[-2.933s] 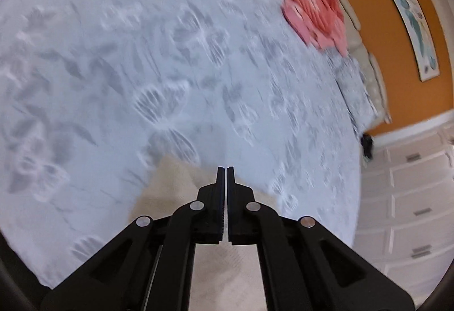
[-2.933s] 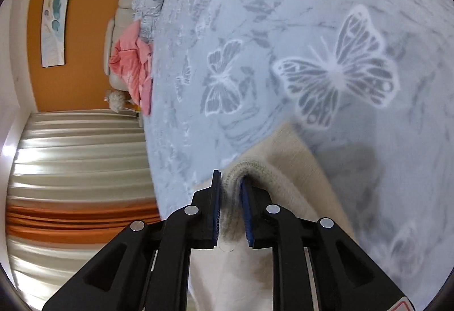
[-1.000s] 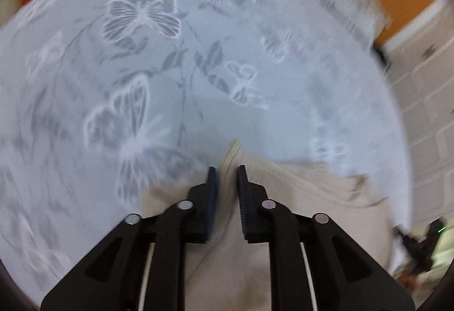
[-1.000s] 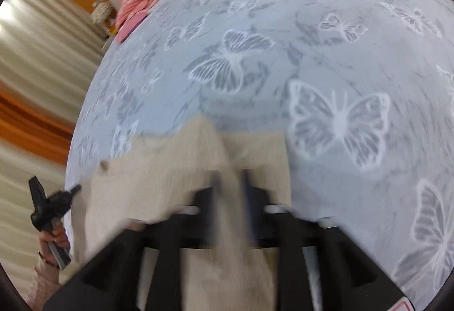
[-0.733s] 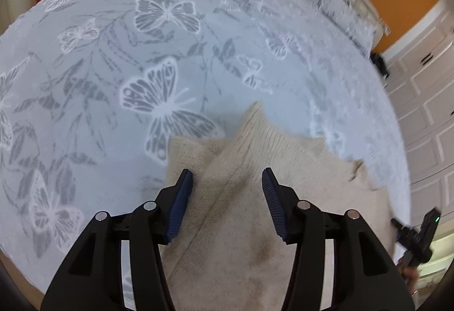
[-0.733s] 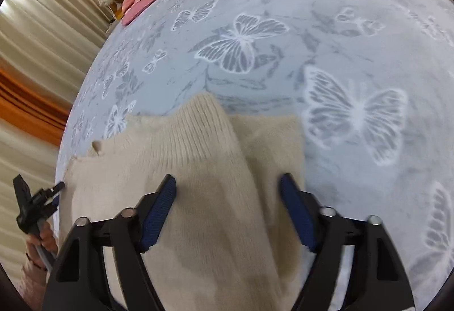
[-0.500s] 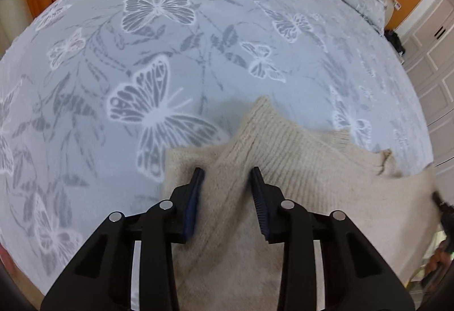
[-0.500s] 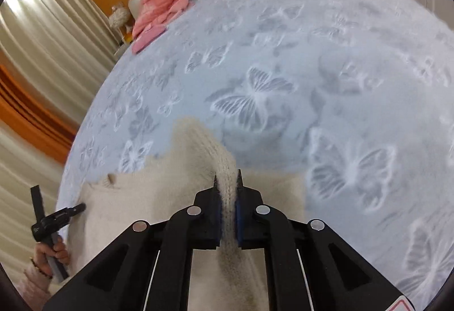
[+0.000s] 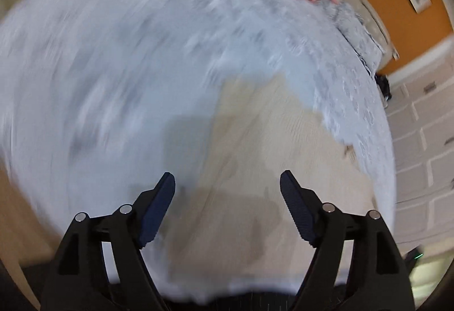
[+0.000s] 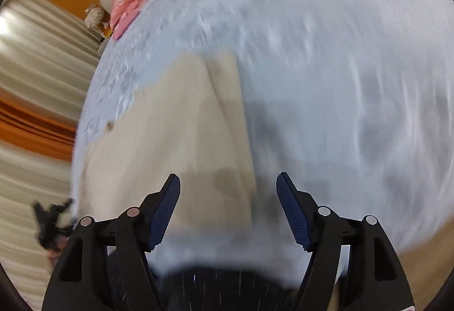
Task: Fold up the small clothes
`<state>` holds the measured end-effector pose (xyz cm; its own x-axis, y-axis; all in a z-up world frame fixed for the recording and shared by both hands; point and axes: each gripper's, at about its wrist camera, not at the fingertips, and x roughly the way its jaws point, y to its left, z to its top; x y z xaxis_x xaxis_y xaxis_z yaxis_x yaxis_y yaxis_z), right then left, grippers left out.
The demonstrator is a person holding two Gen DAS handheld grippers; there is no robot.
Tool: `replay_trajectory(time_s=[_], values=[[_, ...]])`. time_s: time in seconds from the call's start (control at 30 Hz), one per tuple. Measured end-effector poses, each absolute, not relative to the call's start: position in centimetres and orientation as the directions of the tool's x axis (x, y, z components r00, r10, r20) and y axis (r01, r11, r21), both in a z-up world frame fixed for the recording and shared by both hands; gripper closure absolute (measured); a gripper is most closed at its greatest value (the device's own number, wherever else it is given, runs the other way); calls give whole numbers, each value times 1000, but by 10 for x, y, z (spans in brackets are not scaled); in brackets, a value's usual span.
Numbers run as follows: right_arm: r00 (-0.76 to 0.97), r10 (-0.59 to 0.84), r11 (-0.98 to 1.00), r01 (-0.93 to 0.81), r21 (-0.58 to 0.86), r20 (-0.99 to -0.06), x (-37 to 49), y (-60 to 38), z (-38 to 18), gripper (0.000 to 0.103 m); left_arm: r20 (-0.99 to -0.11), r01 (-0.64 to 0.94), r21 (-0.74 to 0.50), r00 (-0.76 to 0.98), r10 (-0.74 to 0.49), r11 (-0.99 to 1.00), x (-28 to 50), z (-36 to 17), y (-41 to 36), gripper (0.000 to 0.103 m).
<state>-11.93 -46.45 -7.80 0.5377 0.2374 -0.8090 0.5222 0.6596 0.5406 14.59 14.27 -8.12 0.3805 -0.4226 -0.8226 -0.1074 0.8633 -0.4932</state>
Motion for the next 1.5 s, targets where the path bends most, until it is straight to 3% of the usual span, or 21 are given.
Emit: replay_trajectory(time_s=[0.2, 0.3, 0.33, 0.37, 0.4, 0.43, 0.47, 0.53, 0.63, 0.7, 0.83, 0.93, 1.2, 1.27, 1.33, 1.43, 1.5], values=[[569, 430, 416, 564, 713, -701, -144, -446, -126, 33, -773, -372, -630, 388, -502, 682, 92, -127, 157, 24], [620, 456, 312, 560, 767, -638, -127, -453, -132, 33, -771, -398, -627, 438, -462, 669, 97, -126, 147, 24], [631, 458, 278, 567, 775, -626, -120, -456, -135, 33, -772, -393, -624, 440, -458, 675, 101, -124, 143, 25], [633, 454, 261, 578, 773, -627, -114, -458, -137, 35, -783, -395, -612, 429, -451, 685, 107, -122, 138, 36], [630, 438, 272, 587, 763, -641, -108, -456, -136, 65, -797, -406, -593, 414, -439, 695, 110, -121, 134, 41], [626, 427, 299, 583, 755, -652, -106, -453, -131, 86, -827, -429, -549, 401, -393, 718, 112, -115, 133, 56], [637, 408, 325, 569, 756, -654, -106, -451, -121, 86, -833, -434, -537, 409, -374, 723, 112, -109, 135, 73], [693, 342, 394, 507, 767, -634, -115, -446, -83, 90, -815, -423, -563, 431, -389, 710, 106, -94, 142, 80], [727, 308, 442, 461, 769, -613, -138, -442, -51, 92, -792, -350, -583, 448, -416, 734, 92, -69, 152, 82], [701, 275, 494, 484, 722, -658, -148, -446, -50, 92, -813, -350, -557, 418, -406, 754, 84, -72, 154, 82], [585, 302, 437, 617, 655, -752, -156, -460, -118, 93, -855, -431, -516, 319, -409, 741, 74, -119, 158, 82], [631, 298, 405, 596, 694, -716, -161, -457, -115, 93, -851, -400, -513, 356, -387, 760, 69, -110, 156, 82], [618, 306, 416, 598, 685, -724, -154, -450, -116, 92, -857, -411, -507, 337, -390, 758, 76, -113, 157, 80], [619, 322, 398, 598, 696, -716, -156, -451, -118, 85, -865, -414, -494, 328, -381, 764, 74, -116, 154, 67], [594, 315, 416, 614, 671, -740, -156, -451, -117, 69, -873, -436, -481, 317, -370, 761, 73, -119, 153, 51], [583, 314, 423, 621, 660, -749, -151, -451, -115, 53, -852, -468, -522, 332, -405, 713, 71, -123, 159, 44], [606, 316, 392, 617, 682, -730, -146, -454, -116, 49, -837, -492, -547, 347, -423, 678, 71, -125, 162, 39]])
